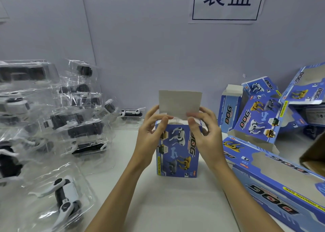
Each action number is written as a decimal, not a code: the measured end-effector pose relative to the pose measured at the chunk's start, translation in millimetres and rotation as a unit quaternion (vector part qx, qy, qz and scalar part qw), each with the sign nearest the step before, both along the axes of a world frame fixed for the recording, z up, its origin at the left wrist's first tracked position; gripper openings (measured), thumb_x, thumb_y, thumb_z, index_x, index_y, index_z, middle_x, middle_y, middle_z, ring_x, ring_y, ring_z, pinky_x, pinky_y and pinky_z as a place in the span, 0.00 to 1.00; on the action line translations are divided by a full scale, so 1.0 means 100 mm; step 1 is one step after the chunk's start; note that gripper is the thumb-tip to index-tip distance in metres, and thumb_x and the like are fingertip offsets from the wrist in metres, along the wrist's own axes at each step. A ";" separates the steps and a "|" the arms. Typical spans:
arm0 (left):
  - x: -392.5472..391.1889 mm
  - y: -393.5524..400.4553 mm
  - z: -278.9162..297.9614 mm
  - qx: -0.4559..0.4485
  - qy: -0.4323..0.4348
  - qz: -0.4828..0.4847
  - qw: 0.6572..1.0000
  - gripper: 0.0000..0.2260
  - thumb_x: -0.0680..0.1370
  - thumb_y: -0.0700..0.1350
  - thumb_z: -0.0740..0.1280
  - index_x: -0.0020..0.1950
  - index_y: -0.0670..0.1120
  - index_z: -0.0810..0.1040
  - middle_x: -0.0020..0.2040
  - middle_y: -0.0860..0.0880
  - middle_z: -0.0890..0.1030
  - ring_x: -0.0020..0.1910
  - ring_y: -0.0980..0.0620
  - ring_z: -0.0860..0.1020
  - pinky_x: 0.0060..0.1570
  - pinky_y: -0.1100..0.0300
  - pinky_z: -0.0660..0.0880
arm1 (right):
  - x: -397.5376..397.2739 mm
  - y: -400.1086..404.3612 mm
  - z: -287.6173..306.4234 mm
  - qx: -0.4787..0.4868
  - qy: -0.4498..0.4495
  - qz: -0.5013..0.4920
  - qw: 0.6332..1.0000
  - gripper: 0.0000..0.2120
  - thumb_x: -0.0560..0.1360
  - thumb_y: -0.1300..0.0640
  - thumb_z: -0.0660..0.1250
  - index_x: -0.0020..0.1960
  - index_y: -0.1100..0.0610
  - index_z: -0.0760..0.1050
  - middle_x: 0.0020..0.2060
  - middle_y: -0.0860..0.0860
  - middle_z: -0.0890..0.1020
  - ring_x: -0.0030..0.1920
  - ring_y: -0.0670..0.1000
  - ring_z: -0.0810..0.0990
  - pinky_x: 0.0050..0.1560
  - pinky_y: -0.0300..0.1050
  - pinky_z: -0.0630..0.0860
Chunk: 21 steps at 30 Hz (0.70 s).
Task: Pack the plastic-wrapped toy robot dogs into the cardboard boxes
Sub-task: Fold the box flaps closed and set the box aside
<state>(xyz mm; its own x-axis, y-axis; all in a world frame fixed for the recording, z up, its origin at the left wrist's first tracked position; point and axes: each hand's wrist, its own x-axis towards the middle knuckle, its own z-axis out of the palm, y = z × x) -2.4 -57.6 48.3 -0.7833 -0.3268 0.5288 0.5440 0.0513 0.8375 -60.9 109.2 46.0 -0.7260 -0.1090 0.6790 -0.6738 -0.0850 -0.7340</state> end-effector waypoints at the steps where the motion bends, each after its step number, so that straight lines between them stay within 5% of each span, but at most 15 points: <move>1: 0.00 0.00 0.02 0.007 0.001 -0.007 1.000 0.10 0.79 0.56 0.69 0.53 0.54 0.87 0.67 0.62 0.75 0.69 0.48 0.77 0.52 0.52 0.84 | 0.00 0.00 0.01 -0.009 -0.002 0.009 1.000 0.12 0.79 0.45 0.70 0.59 0.50 0.82 0.63 0.43 0.75 0.65 0.47 0.78 0.56 0.37 0.78; 6: 0.00 -0.04 0.00 0.017 0.012 -0.043 0.999 0.21 0.75 0.62 0.75 0.61 0.52 0.77 0.64 0.49 0.79 0.59 0.45 0.84 0.52 0.38 0.83 | 0.04 0.00 -0.04 -0.039 0.013 0.026 0.999 0.14 0.79 0.50 0.70 0.62 0.52 0.76 0.58 0.49 0.80 0.61 0.53 0.82 0.58 0.46 0.82; 9: 0.00 -0.06 -0.03 0.024 0.043 -0.058 0.997 0.23 0.78 0.56 0.75 0.63 0.53 0.65 0.66 0.52 0.78 0.61 0.47 0.82 0.50 0.43 0.84 | 0.08 0.03 -0.04 -0.074 -0.009 0.059 0.995 0.20 0.78 0.46 0.73 0.62 0.49 0.67 0.62 0.49 0.80 0.62 0.53 0.83 0.56 0.52 0.84; 13: 0.02 -0.09 -0.05 -0.059 0.034 -0.048 0.997 0.19 0.82 0.55 0.69 0.65 0.45 0.70 0.61 0.57 0.79 0.51 0.53 0.83 0.43 0.58 0.81 | 0.08 0.07 -0.08 0.002 0.043 0.030 0.999 0.24 0.78 0.34 0.66 0.64 0.50 0.75 0.63 0.47 0.75 0.66 0.53 0.77 0.53 0.44 0.82; 18: 0.02 -0.03 -0.05 -0.037 -0.024 -0.027 0.999 0.16 0.81 0.58 0.67 0.59 0.48 0.71 0.66 0.58 0.76 0.60 0.45 0.83 0.48 0.39 0.83 | 0.02 0.03 -0.09 0.032 0.014 0.003 0.999 0.12 0.81 0.45 0.68 0.58 0.52 0.78 0.64 0.47 0.74 0.70 0.50 0.74 0.56 0.50 0.83; 21: -0.02 -0.02 -0.08 -0.022 -0.011 -0.034 0.999 0.11 0.81 0.54 0.64 0.60 0.51 0.71 0.66 0.59 0.76 0.63 0.47 0.82 0.46 0.52 0.85 | 0.03 0.08 -0.09 0.067 0.021 0.011 0.997 0.15 0.80 0.47 0.66 0.64 0.50 0.78 0.66 0.50 0.75 0.70 0.50 0.75 0.56 0.54 0.84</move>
